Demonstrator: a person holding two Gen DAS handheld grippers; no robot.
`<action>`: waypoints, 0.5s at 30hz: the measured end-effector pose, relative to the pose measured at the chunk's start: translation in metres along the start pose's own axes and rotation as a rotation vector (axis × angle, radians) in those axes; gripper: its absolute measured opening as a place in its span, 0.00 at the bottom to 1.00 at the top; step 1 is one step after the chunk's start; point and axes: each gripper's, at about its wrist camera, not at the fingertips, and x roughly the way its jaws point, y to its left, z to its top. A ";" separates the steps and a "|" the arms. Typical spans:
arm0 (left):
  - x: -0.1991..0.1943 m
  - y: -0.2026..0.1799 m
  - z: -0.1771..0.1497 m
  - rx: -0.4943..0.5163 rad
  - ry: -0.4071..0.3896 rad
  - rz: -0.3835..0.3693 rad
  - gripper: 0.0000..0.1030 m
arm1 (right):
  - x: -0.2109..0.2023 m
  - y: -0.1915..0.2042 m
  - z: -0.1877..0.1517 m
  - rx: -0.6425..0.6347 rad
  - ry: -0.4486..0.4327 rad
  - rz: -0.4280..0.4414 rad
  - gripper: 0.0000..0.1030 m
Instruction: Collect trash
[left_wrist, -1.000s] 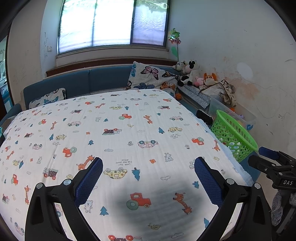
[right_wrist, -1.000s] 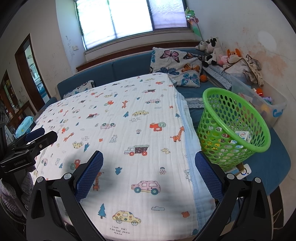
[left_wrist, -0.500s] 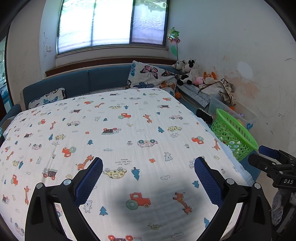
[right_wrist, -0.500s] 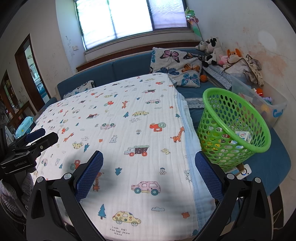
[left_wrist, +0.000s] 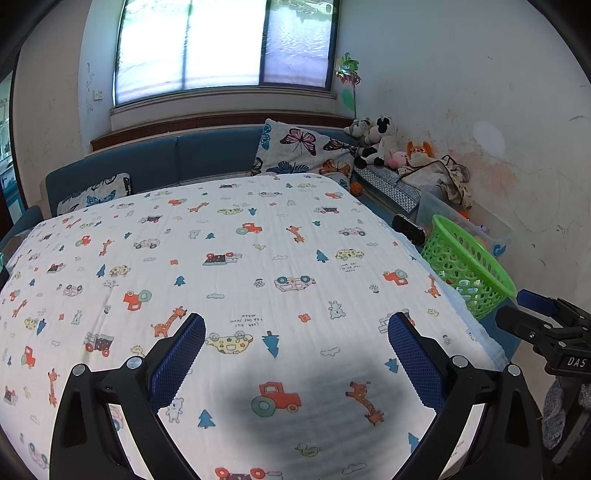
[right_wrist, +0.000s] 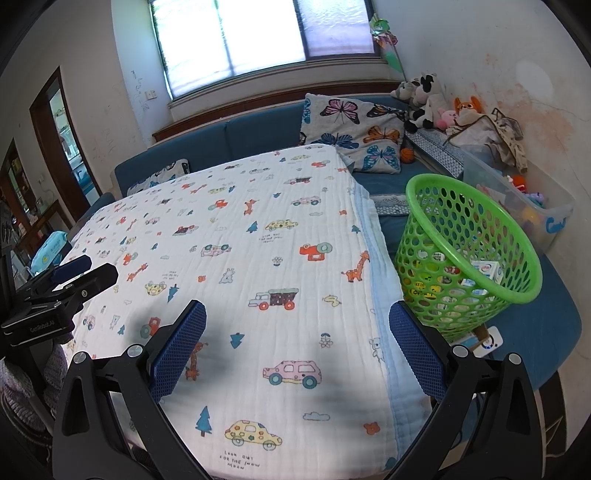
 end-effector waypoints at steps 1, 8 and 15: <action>0.000 0.000 -0.001 0.000 0.000 0.002 0.93 | 0.000 0.000 0.000 0.000 -0.001 0.000 0.96; -0.002 -0.001 0.000 0.005 -0.006 0.008 0.93 | 0.000 0.000 0.000 0.001 -0.002 -0.005 0.96; -0.005 -0.003 0.003 0.013 -0.017 0.016 0.93 | 0.002 0.001 -0.001 -0.006 0.000 -0.009 0.96</action>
